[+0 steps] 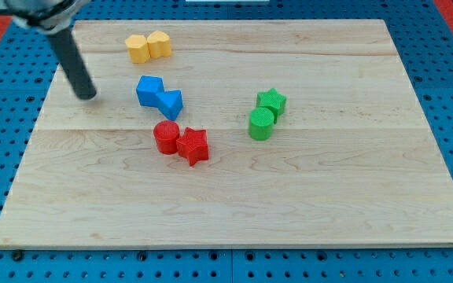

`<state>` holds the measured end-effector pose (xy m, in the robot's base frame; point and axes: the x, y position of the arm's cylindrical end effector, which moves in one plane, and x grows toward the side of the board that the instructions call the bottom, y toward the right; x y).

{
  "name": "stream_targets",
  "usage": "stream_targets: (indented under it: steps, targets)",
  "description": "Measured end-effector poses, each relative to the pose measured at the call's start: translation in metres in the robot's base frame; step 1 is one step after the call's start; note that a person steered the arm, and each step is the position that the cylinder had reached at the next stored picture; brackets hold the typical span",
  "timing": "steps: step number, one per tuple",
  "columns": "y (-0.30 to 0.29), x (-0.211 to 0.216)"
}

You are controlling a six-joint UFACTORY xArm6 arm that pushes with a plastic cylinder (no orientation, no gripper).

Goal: Adjust the blue cube on the blue triangle

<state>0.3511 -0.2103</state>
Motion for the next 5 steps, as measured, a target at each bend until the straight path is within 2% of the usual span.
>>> stream_targets:
  steps: [1,3,5]
  targets:
    - [0.02,-0.016]
    - [0.043,0.02]
    - [0.079,0.02]
